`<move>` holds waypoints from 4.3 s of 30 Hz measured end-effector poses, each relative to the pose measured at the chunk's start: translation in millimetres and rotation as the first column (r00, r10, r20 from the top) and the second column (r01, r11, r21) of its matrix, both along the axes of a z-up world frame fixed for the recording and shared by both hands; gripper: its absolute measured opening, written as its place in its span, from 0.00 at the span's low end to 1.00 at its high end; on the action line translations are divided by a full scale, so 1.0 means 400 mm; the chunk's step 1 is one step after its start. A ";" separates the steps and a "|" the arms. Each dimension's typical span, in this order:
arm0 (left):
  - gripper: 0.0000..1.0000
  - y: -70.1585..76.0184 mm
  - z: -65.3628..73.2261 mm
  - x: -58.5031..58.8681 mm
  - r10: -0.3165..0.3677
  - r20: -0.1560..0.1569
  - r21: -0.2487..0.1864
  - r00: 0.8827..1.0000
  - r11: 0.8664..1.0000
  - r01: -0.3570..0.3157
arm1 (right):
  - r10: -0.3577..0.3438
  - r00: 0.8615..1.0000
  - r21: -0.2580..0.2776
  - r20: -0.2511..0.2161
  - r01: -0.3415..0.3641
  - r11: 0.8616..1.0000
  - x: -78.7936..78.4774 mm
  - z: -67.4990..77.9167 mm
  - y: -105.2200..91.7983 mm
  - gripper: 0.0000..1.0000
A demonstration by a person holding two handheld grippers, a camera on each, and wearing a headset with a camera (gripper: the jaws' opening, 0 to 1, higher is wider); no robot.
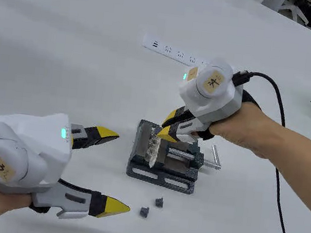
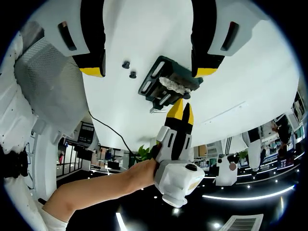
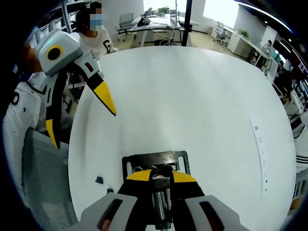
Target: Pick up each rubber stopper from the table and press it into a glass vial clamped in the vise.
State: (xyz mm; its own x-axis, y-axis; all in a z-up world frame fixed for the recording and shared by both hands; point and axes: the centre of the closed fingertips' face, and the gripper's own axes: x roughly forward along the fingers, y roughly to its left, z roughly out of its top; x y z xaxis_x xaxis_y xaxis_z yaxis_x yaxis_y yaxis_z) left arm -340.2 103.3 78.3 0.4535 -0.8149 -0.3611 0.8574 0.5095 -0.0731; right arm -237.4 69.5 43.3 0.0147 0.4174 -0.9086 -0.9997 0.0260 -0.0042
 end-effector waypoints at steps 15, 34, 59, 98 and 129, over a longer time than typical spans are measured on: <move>0.71 -0.006 -0.001 -0.014 -0.026 0.004 0.040 1.000 0.999 0.026 | -0.132 0.991 0.174 -0.001 0.130 0.976 -0.054 0.058 -0.069 0.25; 0.65 -0.035 -0.030 -0.042 -0.109 -0.004 0.146 0.994 0.983 0.109 | -0.225 0.974 0.353 -0.024 0.219 0.910 -0.167 0.086 -0.183 0.46; 0.36 -0.116 -0.144 -0.067 -0.245 -0.095 0.329 0.965 0.907 0.263 | -0.292 0.955 0.457 -0.049 0.281 0.844 -0.269 0.046 -0.361 0.73; 0.07 -0.195 -0.260 -0.074 -0.317 -0.180 0.436 0.931 0.823 0.365 | -0.386 0.921 0.483 -0.060 0.365 0.796 -0.292 0.050 -0.446 0.68; 0.05 -0.215 -0.211 -0.062 -0.291 -0.149 0.361 0.945 0.874 0.326 | -0.359 0.931 0.500 -0.068 0.344 0.795 -0.291 0.076 -0.394 0.65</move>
State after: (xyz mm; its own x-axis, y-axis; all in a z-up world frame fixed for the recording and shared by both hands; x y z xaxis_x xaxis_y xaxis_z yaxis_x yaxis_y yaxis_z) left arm -365.0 17.2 -6.1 0.1536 -0.7031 -0.6943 0.9746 0.2237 -0.0110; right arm -354.0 -88.0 73.6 0.2709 0.7704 -0.5772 -0.9208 0.3821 0.0777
